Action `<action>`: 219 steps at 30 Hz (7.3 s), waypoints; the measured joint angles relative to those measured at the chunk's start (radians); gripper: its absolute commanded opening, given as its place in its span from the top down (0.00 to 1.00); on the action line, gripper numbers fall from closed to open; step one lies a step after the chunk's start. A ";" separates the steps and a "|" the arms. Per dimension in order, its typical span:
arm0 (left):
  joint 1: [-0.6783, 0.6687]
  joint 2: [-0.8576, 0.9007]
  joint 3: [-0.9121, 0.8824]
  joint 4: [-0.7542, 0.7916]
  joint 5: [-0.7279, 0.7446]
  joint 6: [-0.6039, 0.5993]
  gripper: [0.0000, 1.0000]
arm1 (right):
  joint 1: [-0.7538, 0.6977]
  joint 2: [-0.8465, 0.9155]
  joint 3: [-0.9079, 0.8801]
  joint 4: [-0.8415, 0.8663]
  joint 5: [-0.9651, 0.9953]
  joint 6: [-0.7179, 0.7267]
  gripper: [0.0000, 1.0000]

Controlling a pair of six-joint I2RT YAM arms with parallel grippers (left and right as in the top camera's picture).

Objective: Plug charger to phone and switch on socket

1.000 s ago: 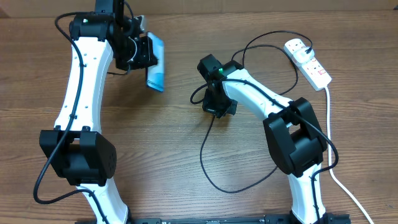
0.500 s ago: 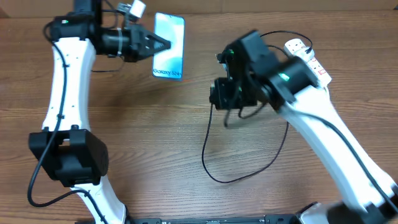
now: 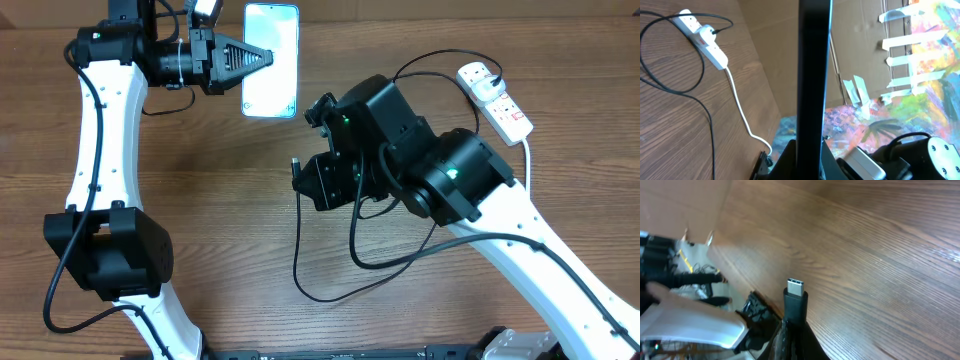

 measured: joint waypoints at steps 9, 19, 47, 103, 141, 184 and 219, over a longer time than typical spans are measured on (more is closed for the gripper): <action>-0.016 0.000 0.000 0.007 -0.026 0.003 0.96 | -0.001 0.044 -0.002 0.074 0.048 0.081 0.96; -0.083 0.000 0.000 0.010 -0.102 0.001 0.96 | -0.001 0.044 -0.002 0.059 0.131 0.123 0.96; -0.106 0.000 0.000 0.007 -0.232 -0.002 0.96 | 0.007 0.110 -0.002 0.066 0.155 0.151 0.96; -0.138 0.000 0.000 0.008 -0.264 -0.003 0.96 | 0.011 0.110 -0.002 0.089 0.205 0.152 0.96; -0.138 0.000 0.000 0.008 -0.264 -0.003 0.96 | 0.009 0.110 -0.002 0.088 0.219 0.175 0.96; -0.136 0.000 0.000 0.007 -0.261 0.002 0.96 | 0.004 0.110 -0.002 0.109 0.202 0.220 0.96; -0.134 0.000 0.000 0.008 -0.261 0.003 0.96 | 0.004 0.110 -0.013 0.135 0.205 0.292 0.96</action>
